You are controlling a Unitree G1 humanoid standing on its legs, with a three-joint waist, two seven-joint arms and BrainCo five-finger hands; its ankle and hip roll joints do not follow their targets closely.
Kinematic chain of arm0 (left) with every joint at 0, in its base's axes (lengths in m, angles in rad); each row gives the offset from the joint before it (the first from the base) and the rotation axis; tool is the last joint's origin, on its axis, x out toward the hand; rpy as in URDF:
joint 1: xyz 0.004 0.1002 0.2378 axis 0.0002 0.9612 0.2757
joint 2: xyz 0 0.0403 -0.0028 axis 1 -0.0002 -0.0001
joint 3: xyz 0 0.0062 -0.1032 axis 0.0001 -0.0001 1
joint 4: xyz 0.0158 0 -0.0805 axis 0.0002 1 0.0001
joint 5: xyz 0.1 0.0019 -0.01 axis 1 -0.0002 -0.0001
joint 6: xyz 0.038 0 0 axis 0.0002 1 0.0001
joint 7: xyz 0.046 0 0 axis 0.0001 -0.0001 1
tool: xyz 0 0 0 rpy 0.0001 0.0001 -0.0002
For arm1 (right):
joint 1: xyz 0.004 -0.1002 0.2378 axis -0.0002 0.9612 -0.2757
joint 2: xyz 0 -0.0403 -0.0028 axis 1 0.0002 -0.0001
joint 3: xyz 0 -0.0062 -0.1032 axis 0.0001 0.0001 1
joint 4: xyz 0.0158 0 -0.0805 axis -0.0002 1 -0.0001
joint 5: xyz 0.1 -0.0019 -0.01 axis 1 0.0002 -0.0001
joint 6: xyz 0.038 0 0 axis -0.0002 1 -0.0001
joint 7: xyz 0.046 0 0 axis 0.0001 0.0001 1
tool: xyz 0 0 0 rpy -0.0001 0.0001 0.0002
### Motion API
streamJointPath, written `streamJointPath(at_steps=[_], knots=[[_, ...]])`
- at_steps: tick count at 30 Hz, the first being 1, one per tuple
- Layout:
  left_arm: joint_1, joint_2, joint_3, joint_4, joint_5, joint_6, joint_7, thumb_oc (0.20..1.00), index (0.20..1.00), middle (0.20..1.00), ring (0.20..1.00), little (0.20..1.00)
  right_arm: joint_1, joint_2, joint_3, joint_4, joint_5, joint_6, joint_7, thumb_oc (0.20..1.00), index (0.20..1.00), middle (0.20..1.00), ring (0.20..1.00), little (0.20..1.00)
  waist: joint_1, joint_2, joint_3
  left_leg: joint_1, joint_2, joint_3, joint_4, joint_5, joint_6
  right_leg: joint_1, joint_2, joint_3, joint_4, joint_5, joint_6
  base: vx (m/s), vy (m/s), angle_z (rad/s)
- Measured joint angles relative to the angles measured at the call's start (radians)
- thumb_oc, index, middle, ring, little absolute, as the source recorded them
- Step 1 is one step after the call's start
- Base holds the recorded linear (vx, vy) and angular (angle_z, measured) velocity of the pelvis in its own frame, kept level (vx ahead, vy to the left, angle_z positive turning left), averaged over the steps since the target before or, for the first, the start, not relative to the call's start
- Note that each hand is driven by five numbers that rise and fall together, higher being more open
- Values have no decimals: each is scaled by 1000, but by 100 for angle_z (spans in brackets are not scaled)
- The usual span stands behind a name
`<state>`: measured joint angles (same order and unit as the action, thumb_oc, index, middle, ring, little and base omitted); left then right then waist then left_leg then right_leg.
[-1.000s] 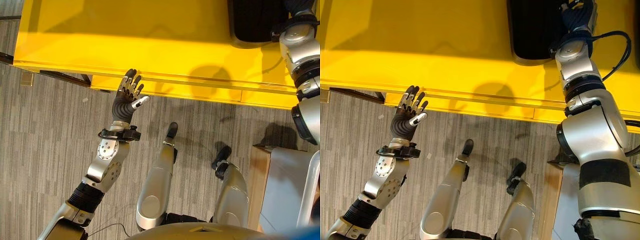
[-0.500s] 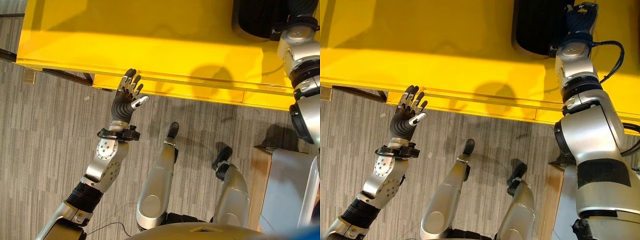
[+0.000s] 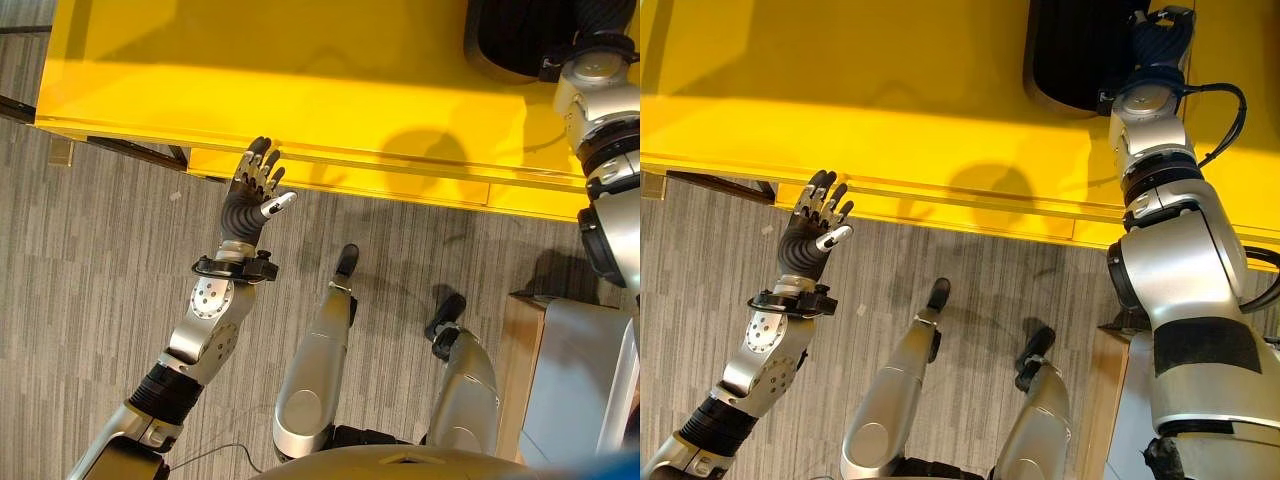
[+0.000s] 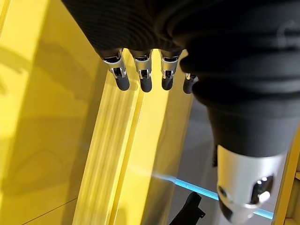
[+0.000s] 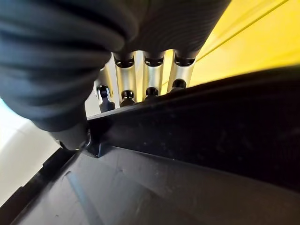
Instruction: Move parts from the plastic box to the shelf.
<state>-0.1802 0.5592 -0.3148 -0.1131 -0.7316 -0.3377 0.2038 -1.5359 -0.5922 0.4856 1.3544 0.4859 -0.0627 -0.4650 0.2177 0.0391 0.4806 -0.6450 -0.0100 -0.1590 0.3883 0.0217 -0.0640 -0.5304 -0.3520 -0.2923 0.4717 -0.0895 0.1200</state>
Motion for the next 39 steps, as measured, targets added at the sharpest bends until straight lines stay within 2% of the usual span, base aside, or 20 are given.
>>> streamJointPath(at_steps=[6,11,22,31,39], knots=[[0,0,0,0,0,0,1,1000,1000,1000,1000,1000,-1,3,8,-2,-9,-8,-11,1000,1000,1000,1000,1000,-1,1,-1,0,0,1,1,0,0,0,0,1,0,-2,-3,0,0,0],[2,0,-2,1,0,0,3,1000,1000,1000,1000,1000,0,44,6,-21,-9,-10,-14,1000,1000,1000,1000,1000,-8,1,-1,0,3,2,2,0,0,0,2,2,-1,-2,-3,0,0,0],[12,0,3,1,-3,0,4,1000,1000,1000,1000,1000,23,108,-6,-291,-1,-50,-34,1000,1000,1000,1000,1000,-28,1,-1,2,10,14,12,-3,2,0,9,16,-7,8,-6,-8,7,-3],[22,1,6,1,-3,1,4,1000,1000,1000,1000,1000,74,110,-12,-470,-49,-57,-56,1000,1000,1000,1000,1000,-56,0,-1,35,24,31,18,-11,5,30,24,33,-26,23,-6,-9,-5,-8],[44,0,28,1,-1,4,-1,1000,1000,1000,1000,1000,257,99,-110,-694,-200,-51,-90,1000,1000,1000,1000,1000,-84,-9,-6,90,40,38,4,-26,4,96,41,32,-74,35,-6,22,-21,-5]])
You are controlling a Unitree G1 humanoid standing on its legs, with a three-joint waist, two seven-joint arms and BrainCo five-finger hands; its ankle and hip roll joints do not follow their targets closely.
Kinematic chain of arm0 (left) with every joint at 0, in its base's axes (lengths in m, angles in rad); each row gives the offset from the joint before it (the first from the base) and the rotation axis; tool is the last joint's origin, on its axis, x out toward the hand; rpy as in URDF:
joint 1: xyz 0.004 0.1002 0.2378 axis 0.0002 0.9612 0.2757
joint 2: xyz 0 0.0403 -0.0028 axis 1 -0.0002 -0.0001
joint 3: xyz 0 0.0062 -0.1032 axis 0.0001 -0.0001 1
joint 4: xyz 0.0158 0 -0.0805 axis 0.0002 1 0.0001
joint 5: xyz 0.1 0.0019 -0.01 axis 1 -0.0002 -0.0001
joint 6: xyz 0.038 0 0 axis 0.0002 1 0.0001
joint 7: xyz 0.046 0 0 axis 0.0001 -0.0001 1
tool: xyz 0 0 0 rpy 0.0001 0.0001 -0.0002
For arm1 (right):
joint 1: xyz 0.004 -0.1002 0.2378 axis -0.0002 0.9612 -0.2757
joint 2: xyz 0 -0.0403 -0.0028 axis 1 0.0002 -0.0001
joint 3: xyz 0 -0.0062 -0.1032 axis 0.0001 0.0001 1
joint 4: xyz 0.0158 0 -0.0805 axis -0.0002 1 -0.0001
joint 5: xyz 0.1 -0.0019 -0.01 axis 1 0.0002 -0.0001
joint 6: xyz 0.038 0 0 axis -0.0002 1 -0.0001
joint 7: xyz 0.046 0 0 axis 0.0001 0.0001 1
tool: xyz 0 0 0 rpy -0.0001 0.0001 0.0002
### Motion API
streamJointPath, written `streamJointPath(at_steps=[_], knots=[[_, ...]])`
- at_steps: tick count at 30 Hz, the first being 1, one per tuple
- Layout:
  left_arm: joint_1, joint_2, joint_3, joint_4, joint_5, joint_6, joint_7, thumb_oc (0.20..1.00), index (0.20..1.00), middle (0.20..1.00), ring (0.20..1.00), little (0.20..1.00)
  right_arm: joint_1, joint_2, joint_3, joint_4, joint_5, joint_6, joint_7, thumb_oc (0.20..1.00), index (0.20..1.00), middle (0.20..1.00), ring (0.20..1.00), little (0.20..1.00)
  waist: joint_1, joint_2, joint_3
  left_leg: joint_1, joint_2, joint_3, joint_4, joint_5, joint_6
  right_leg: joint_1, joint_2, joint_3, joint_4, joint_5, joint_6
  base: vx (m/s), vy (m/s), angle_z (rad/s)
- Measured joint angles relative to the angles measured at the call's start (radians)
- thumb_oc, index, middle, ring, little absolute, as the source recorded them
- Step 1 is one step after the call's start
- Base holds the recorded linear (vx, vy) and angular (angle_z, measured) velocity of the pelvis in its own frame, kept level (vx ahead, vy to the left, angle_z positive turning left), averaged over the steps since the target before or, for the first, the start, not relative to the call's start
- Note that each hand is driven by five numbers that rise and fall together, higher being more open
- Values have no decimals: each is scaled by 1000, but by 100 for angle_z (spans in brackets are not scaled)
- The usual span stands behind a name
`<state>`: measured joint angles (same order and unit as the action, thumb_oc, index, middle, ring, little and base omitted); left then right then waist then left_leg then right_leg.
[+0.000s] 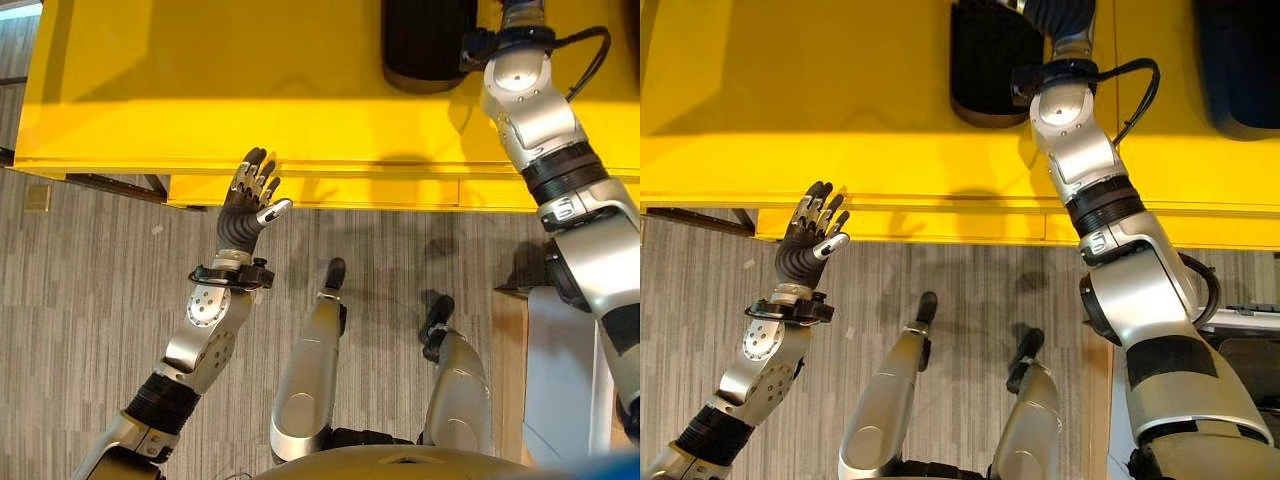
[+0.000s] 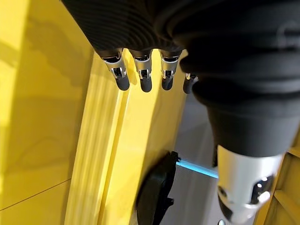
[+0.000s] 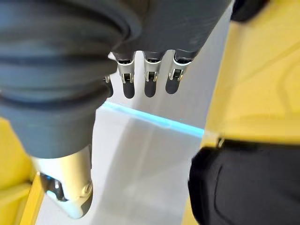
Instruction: Move parts from the plastic box to the shelf.
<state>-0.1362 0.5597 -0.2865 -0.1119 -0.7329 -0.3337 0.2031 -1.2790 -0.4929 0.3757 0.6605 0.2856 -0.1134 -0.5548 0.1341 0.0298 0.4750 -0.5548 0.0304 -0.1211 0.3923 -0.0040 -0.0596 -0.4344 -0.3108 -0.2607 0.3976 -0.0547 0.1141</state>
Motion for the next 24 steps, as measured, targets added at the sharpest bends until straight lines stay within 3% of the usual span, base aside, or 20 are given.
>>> streamJointPath(at_steps=[10,20,24], knots=[[68,-1,78,0,9,18,-12,1000,1000,1000,1000,1000,277,-34,-75,-258,-192,7,13,1000,1000,1000,1000,1000,-25,-29,-38,182,32,37,-116,5,-5,172,41,1,-152,42,9,43,-64,-11],[157,-53,127,-1,17,49,-52,1000,1000,1000,1000,1000,602,-6,-127,-491,-188,-25,128,1000,1000,1000,1000,1000,-69,-48,-141,353,94,88,-268,24,-31,314,115,19,-316,80,-5,41,-104,-17],[214,-123,162,-1,24,65,-53,1000,1000,1000,1000,1000,863,23,-158,-674,-130,-54,219,1000,1000,1000,1000,1000,-91,-50,-167,434,124,107,-320,29,-42,366,140,30,-329,69,-13,54,-167,-14]])
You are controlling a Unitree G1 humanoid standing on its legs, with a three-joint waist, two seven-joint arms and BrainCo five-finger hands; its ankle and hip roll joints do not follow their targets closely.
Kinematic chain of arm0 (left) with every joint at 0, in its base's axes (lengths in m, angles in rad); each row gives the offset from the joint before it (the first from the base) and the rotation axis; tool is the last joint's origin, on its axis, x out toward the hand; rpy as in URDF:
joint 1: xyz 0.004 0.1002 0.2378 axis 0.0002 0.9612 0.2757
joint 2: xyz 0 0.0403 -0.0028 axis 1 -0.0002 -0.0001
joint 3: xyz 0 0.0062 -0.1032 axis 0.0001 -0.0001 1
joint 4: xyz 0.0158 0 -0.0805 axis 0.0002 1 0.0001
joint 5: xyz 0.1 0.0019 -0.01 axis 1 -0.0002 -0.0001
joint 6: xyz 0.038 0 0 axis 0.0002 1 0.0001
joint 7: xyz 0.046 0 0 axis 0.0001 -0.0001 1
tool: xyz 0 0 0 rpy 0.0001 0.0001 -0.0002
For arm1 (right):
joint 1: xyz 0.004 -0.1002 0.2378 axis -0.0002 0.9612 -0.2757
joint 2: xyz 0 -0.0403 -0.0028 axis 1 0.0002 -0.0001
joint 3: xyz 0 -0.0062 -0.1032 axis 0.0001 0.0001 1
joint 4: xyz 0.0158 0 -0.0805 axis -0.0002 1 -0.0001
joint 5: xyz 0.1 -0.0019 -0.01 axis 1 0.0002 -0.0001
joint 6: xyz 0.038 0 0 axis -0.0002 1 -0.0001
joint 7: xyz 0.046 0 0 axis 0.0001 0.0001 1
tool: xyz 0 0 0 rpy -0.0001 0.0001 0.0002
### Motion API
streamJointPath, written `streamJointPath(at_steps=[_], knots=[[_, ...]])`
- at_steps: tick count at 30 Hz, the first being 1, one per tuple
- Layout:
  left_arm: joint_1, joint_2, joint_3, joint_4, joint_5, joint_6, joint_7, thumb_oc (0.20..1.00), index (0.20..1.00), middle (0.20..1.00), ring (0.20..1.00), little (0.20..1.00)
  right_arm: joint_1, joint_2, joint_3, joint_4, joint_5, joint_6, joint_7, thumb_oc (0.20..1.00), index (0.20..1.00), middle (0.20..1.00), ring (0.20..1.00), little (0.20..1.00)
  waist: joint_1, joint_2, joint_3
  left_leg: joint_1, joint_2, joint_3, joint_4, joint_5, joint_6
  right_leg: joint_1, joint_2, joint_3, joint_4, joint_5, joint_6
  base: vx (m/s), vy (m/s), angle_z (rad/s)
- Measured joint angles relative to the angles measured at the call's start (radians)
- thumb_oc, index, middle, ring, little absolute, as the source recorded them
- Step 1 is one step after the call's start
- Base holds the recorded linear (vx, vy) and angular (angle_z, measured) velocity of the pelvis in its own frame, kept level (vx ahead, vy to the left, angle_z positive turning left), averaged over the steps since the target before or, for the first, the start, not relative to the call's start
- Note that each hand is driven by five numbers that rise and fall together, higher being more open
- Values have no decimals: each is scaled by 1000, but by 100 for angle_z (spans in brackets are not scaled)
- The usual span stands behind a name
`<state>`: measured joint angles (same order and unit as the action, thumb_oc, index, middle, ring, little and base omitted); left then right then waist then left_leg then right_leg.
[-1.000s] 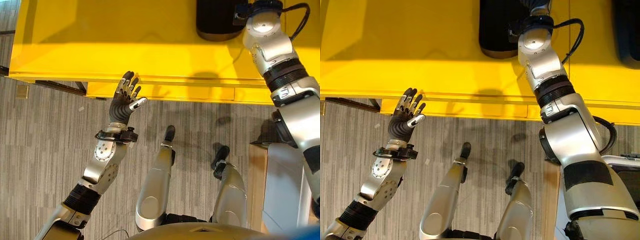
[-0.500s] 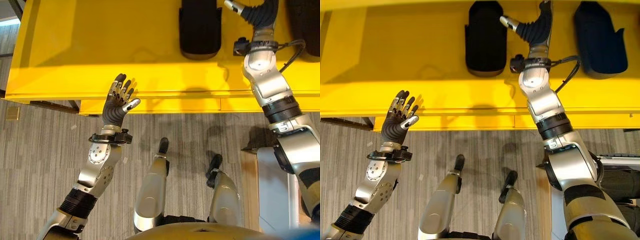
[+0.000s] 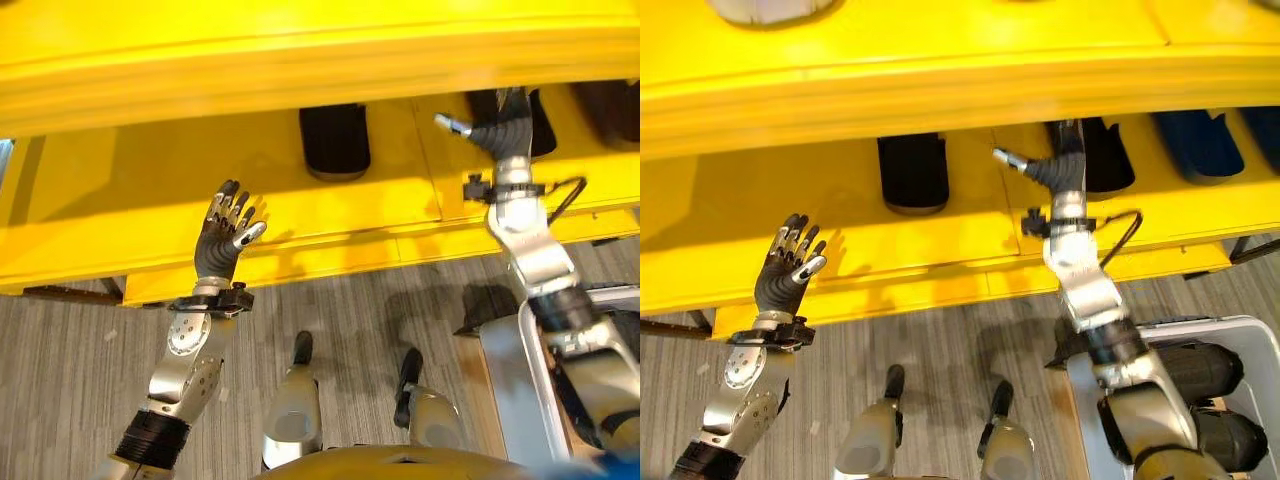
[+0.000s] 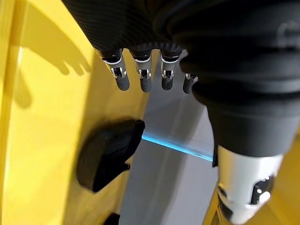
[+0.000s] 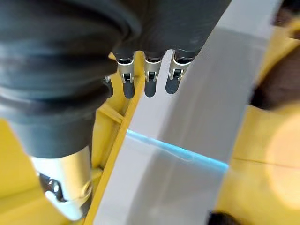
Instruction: Move parts from the plastic box to the shelf.
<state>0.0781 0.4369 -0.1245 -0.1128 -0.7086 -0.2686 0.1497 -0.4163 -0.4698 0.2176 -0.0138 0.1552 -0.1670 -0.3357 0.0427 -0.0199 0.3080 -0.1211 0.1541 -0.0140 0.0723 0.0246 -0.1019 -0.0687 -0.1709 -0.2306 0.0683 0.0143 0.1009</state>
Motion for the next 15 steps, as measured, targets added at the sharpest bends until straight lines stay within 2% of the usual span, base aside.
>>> streamJointPath(at_steps=[3,6,8,10,13,14,15], knots=[[33,-2,20,1,25,21,-16,1000,1000,1000,1000,1000,97,-6,-15,-24,58,-16,64,1000,1000,1000,1000,1000,-45,0,-28,28,40,9,-16,5,-10,8,45,10,6,-11,-17,1,-225,-17],[69,-34,55,-1,33,25,-21,1000,1000,1000,1000,1000,190,-5,-28,-74,107,-22,108,1000,1000,1000,1000,1000,-40,3,-51,52,75,33,-28,3,-6,-10,77,35,45,-38,-46,-9,-174,-31],[100,-49,59,1,34,29,-21,1000,1000,1000,1000,1000,242,-14,-39,-89,141,-27,134,1000,1000,1000,1000,1000,-50,17,-59,60,105,39,-34,6,2,-29,112,37,80,-58,-65,-5,-194,-25],[104,-71,62,3,35,31,-20,1000,1000,1000,1000,1000,284,-17,-55,-105,168,-28,144,1000,1000,1000,1000,1000,-50,25,-59,60,121,37,-35,7,35,-48,127,41,125,-84,-79,-8,-167,-4],[101,-83,43,16,36,40,-22,1000,1000,1000,1000,1000,348,-23,-92,-136,177,-30,159,1000,1000,1000,1000,1000,-51,43,-66,29,129,35,-29,27,132,-89,133,15,190,-127,-109,2,-147,26],[101,-89,40,22,36,41,-22,1000,1000,1000,1000,1000,361,-26,-100,-140,177,-31,164,1000,1000,1000,1000,1000,-51,50,-67,11,126,46,-21,60,156,-110,130,9,219,-144,-118,28,-164,40],[93,-95,37,23,36,43,-24,1000,1000,1000,1000,1000,390,-23,-113,-156,179,-31,171,1000,1000,1000,1000,1000,-53,49,-69,-18,110,57,4,91,161,-127,110,1,228,-155,-132,25,-108,41]])
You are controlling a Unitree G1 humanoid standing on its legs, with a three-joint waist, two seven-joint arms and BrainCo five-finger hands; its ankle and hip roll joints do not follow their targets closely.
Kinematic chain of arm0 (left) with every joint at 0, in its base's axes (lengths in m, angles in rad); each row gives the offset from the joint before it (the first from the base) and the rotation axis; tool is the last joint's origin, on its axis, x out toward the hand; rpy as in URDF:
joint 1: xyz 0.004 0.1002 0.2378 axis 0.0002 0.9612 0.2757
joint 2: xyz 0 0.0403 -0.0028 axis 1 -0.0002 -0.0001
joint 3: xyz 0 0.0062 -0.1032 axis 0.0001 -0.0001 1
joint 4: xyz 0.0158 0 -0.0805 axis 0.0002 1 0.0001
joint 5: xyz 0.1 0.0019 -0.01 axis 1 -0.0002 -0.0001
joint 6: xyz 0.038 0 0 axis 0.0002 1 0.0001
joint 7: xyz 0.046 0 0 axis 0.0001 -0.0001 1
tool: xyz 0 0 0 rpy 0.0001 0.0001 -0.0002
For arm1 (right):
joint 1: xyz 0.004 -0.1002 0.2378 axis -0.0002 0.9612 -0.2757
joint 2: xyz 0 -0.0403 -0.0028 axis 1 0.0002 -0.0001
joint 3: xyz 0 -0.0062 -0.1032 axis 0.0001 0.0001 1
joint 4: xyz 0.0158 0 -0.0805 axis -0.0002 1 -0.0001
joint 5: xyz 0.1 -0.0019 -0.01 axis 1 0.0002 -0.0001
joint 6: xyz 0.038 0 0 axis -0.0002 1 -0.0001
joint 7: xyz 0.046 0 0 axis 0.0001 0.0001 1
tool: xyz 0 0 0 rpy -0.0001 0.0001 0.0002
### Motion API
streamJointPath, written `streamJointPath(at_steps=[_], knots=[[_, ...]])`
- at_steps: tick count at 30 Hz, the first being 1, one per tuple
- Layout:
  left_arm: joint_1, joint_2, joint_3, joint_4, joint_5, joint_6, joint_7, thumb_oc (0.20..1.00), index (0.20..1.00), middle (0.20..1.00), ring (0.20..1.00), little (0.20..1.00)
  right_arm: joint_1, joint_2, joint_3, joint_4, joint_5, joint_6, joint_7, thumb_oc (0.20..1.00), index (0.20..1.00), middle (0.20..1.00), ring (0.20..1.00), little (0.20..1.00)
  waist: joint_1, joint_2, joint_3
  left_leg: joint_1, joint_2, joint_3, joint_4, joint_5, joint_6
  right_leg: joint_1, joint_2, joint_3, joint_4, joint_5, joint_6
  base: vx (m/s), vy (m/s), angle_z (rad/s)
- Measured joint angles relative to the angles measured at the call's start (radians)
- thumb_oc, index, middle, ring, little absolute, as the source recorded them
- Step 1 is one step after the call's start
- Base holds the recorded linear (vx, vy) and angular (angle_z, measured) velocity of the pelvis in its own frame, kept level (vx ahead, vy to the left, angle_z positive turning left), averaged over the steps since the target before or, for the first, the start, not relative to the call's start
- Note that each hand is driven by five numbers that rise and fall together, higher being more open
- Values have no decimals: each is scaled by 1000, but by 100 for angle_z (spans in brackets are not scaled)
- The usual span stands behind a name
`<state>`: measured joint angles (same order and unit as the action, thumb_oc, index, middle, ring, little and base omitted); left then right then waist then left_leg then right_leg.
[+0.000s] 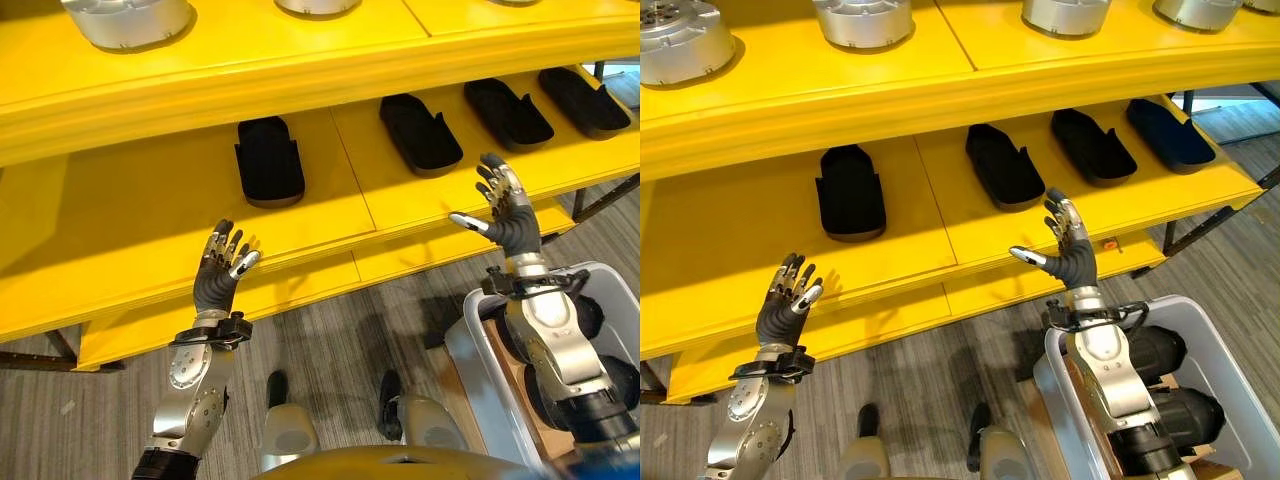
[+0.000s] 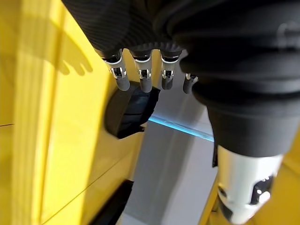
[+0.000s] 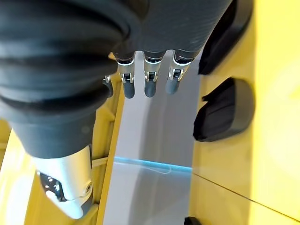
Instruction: Move parts from the plastic box to the shelf.
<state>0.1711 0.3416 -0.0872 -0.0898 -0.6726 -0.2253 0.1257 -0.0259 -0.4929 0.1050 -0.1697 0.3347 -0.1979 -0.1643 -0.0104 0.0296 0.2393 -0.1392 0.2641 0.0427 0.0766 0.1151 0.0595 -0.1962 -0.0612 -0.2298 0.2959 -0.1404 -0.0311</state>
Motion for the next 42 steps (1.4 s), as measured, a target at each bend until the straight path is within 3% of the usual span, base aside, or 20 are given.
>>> streamJointPath(at_steps=[1,2,3,4,5,6,8,10,14,15,23,29,33,34,36,38,39,40,41,42], knots=[[-3,-7,-1,6,2,-2,-2,1000,1000,1000,1000,1000,18,3,-2,-2,1,0,3,1000,1000,1000,1000,1000,3,-8,-3,-16,-22,-14,20,13,-20,-8,-16,-2,2,-2,-3,81,-54,22],[4,-22,-2,24,23,0,-4,1000,1000,1000,1000,1000,39,4,5,-2,5,1,10,1000,1000,1000,1000,1000,23,-26,-2,-19,-104,-52,70,-20,-70,-9,-49,21,-1,2,-1,101,-29,-14],[33,-29,-2,24,33,0,-6,1000,1000,1000,1000,1000,43,11,15,0,9,2,14,1000,1000,1000,1000,1000,29,-39,-10,-4,-215,-145,63,-82,-103,-13,-65,65,-25,23,4,100,-31,-43],[52,-35,-1,22,36,0,-8,1000,1000,1000,1000,1000,42,13,21,-1,19,2,16,1000,1000,1000,1000,1000,34,-32,-14,21,-280,-194,41,-96,-90,-12,-64,89,-48,38,8,99,14,-70],[87,-46,9,15,36,-2,-9,1000,1000,1000,1000,1000,45,11,25,-1,35,2,28,1000,1000,1000,1000,1000,41,1,-31,56,-337,-211,6,-103,-71,-7,-35,109,-78,58,14,84,17,-64],[93,-49,16,13,36,-3,-9,1000,1000,1000,1000,1000,51,14,25,-2,37,2,31,1000,1000,1000,1000,1000,32,15,-39,72,-336,-207,-8,-129,-37,-7,-15,109,-80,63,13,103,20,-51],[95,-53,47,13,37,-4,-10,1000,1000,1000,1000,1000,46,56,34,26,58,2,42,1000,1000,1000,1000,1000,79,-23,-23,75,-364,-359,36,-144,-40,-6,6,191,-98,84,16,54,13,-97],[108,-57,50,13,37,-4,-10,1000,1000,1000,1000,1000,46,58,39,36,76,4,49,1000,1000,1000,1000,1000,96,-16,-39,65,-344,-402,41,-204,-52,1,33,215,-143,117,37,74,92,-97],[78,-52,51,9,37,-5,-11,1000,1000,1000,1000,1000,55,108,25,37,85,7,45,1000,1000,1000,1000,1000,70,-46,-57,93,-351,-356,9,-179,-34,39,13,237,-218,165,69,39,138,-25],[73,-47,52,4,37,-5,-10,1000,1000,1000,1000,1000,60,114,23,35,85,7,47,1000,1000,1000,1000,1000,64,-54,-61,109,-357,-344,2,-175,-31,41,11,249,-236,190,60,-2,101,-12],[101,-20,50,-4,39,-2,-12,1000,1000,1000,1000,1000,82,129,26,35,113,28,76,1000,1000,1000,1000,1000,46,-64,-76,216,-353,-235,-82,-166,-17,133,10,338,-338,234,86,-16,114,-42],[104,-17,50,-7,74,6,-14,1000,1000,1000,1000,1000,110,130,36,33,114,50,84,1000,1000,1000,1000,1000,25,-72,-83,240,-345,-161,-114,-161,-6,117,27,411,-339,255,90,-62,112,-37],[91,-14,48,-6,75,8,-14,1000,1000,1000,1000,1000,113,134,54,32,114,53,87,1000,1000,1000,1000,1000,-4,-87,-89,235,-359,-98,-108,-167,4,77,35,461,-327,264,105,-102,111,-52],[95,-4,50,-8,75,5,-14,1000,1000,1000,1000,1000,115,144,55,31,114,54,91,1000,1000,1000,1000,1000,5,-96,-86,221,-353,-56,-91,-172,9,47,43,481,-301,270,127,-155,95,-80],[100,10,51,-6,76,9,-10,1000,1000,1000,1000,1000,100,165,66,37,114,55,92,1000,1000,1000,1000,1000,10,-106,-78,215,-352,18,-77,-182,8,14,25,417,-309,228,127,-130,37,-122],[94,19,58,3,77,22,-8,1000,1000,1000,1000,1000,64,205,83,66,115,61,89,1000,1000,1000,1000,1000,53,-69,-55,203,-280,145,-47,-198,20,-59,-48,19,-169,168,99,-76,34,-170],[93,17,57,3,77,23,-7,1000,1000,1000,1000,1000,64,202,91,67,115,62,89,1000,1000,1000,1000,1000,52,-48,-47,204,-257,179,-44,-200,21,-56,-68,-44,-132,156,95,-10,43,-125],[100,11,73,-8,82,22,-8,1000,1000,1000,1000,1000,57,198,105,72,114,64,87,1000,1000,1000,1000,1000,61,-31,-44,225,-225,230,-61,-200,17,-44,-123,-194,-50,146,92,57,18,-113],[93,-7,92,-8,85,21,-8,1000,1000,1000,1000,1000,53,196,105,74,114,68,90,1000,1000,1000,1000,1000,85,-22,-44,245,-211,276,-70,-198,13,-22,-182,-271,20,138,86,-24,0,-137],[97,-15,105,-6,85,18,-7,1000,1000,1000,1000,1000,48,197,102,74,114,70,90,1000,1000,1000,1000,1000,98,-21,-45,259,-210,275,-77,-201,9,3,-201,-226,19,129,114,-27,-13,-98]])
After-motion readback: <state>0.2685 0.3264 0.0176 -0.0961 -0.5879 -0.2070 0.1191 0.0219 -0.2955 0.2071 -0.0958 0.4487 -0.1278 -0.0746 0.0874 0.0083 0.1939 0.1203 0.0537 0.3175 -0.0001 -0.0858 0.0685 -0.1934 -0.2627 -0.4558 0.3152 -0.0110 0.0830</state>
